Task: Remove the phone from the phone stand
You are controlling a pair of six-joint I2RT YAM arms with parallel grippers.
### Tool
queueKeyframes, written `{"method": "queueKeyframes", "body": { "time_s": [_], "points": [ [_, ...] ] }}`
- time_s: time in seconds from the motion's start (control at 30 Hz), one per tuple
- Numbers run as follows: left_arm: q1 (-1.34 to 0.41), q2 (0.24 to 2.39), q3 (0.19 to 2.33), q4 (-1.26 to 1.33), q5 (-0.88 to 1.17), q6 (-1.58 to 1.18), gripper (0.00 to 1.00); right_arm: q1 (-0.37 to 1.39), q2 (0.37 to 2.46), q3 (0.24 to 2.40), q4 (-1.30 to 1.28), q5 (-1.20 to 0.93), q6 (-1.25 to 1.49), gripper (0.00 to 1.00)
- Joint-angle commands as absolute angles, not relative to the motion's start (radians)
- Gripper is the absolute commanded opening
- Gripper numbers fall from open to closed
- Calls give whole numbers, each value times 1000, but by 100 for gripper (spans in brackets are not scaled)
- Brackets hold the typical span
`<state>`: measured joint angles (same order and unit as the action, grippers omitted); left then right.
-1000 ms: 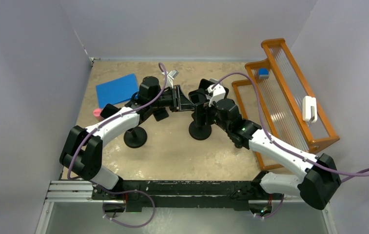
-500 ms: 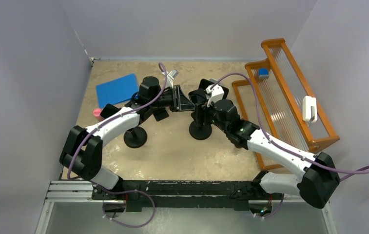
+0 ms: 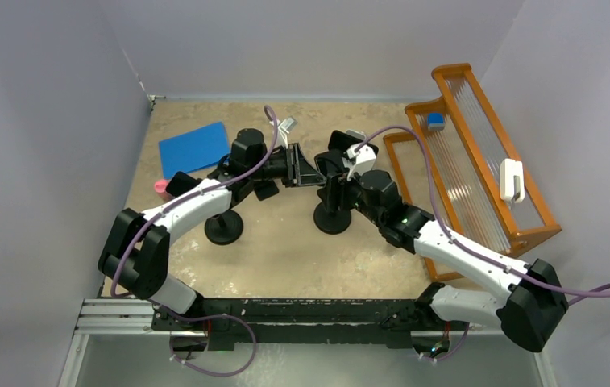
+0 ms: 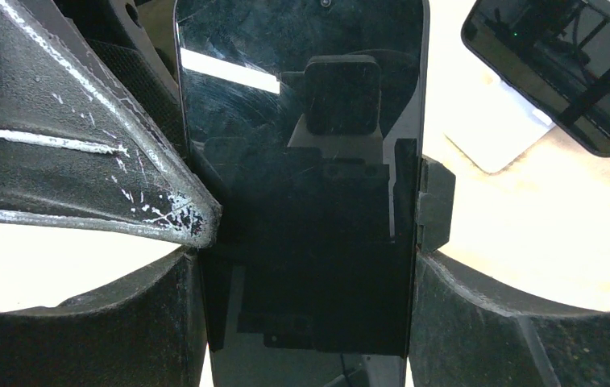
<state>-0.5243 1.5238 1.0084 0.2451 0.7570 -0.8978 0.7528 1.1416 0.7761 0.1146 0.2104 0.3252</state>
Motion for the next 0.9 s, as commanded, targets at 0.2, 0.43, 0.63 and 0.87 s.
{"method": "queueKeyframes", "body": {
  "time_s": [0.2, 0.43, 0.63, 0.87],
  "points": [
    [-507, 1454, 979, 267, 766, -864, 0, 739, 1070, 745, 130, 243, 370, 0],
    [-487, 1445, 894, 396, 788, -907, 0, 734, 1044, 707, 153, 264, 413, 0],
    [-485, 1431, 847, 432, 762, -903, 0, 731, 1021, 668, 182, 260, 450, 0],
    [-483, 1424, 828, 446, 748, -892, 0, 732, 971, 643, 212, 203, 483, 0]
  ]
}}
